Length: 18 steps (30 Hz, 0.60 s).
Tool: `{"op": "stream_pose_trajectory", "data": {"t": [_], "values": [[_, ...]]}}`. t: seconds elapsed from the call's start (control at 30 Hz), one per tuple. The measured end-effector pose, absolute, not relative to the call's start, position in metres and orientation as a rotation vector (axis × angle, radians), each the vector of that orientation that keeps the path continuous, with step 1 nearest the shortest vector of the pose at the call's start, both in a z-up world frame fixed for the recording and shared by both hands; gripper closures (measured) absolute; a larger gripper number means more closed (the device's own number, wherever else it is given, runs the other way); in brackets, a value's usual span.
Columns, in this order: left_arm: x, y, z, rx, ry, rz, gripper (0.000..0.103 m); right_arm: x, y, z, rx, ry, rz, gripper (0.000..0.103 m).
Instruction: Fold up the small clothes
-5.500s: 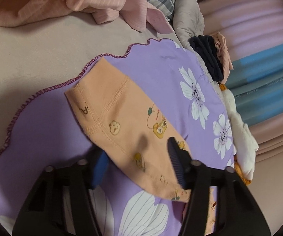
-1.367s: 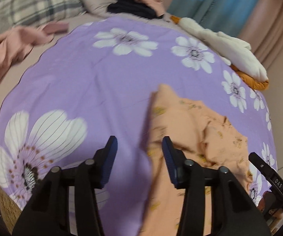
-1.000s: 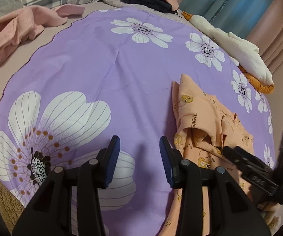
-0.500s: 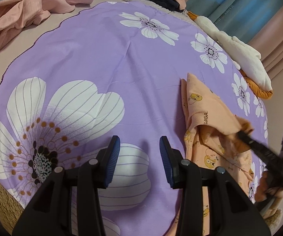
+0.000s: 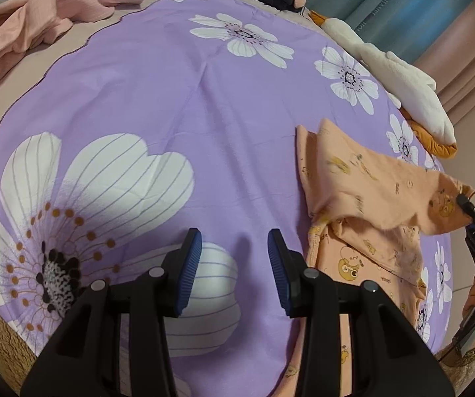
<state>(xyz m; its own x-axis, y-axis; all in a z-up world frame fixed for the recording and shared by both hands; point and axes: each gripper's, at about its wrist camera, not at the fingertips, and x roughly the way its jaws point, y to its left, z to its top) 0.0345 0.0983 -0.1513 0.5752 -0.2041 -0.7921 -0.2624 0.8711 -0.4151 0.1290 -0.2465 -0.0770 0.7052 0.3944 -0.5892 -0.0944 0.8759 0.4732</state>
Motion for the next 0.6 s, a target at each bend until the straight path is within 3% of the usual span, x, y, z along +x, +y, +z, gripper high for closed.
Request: {"op": "stream_pose_trajectory", "data": {"t": [0.33, 0.6], "values": [[0.08, 0.057, -0.124, -0.422, 0.941, -0.059, 0.063, 0.127, -0.304, -0.117, 0.508, 0.794, 0.156, 0.092], [0.128, 0.018, -0.139, -0.357, 0.999, -0.113, 0.064, 0.126, -0.336, -0.15, 0.552, 0.866, 0.099, 0.092]]}}
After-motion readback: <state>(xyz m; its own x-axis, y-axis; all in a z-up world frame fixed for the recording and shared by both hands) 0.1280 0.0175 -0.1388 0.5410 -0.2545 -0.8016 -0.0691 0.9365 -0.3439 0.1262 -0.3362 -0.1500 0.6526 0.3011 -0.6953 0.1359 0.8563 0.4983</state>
